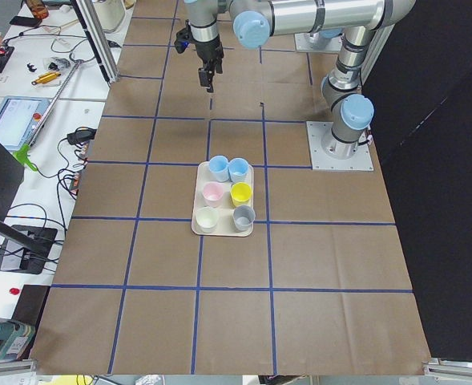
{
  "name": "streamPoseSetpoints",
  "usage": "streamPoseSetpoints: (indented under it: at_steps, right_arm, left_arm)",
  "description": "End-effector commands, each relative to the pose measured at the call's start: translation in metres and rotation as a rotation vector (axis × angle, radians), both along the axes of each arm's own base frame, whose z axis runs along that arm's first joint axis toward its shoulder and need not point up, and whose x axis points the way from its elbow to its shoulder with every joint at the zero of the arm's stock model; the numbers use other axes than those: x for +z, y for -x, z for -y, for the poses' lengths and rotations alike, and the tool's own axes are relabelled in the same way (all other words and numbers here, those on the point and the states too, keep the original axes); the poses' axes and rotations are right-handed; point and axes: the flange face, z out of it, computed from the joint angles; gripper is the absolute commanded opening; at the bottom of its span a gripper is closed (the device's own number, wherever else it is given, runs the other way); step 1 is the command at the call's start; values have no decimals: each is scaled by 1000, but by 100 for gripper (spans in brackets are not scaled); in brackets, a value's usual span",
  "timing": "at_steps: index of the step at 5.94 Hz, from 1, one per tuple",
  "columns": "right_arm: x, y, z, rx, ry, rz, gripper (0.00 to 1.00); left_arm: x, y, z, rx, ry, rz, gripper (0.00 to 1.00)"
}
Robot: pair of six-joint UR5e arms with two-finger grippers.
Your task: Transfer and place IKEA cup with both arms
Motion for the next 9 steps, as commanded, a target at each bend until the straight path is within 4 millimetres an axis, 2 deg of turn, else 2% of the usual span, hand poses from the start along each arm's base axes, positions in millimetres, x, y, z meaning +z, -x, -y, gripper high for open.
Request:
streamPoseSetpoints:
  at_steps: [1,2,3,4,5,6,7,9]
  right_arm:
    - [0,-2,-1,3,-1,3,100]
    - [1,-7,-1,3,-4,52,100]
    - [2,-6,-2,6,-4,40,100]
    - [2,-6,-2,4,-4,38,100]
    - [1,-6,-2,4,-5,34,100]
    - [1,-5,-2,5,-5,22,100]
    - [2,-5,-2,7,-4,22,100]
    - [2,-5,-2,7,-4,23,100]
  left_arm:
    - [27,64,-39,51,10,12,98]
    - [34,85,-52,103,17,2,98]
    - [40,93,-64,98,32,2,98]
    - [24,92,-62,87,2,7,98]
    - [20,91,-71,94,-6,4,98]
    - [8,92,-66,115,-27,5,98]
    - [16,91,-71,109,-11,7,98]
    - [14,92,-65,108,11,4,98]
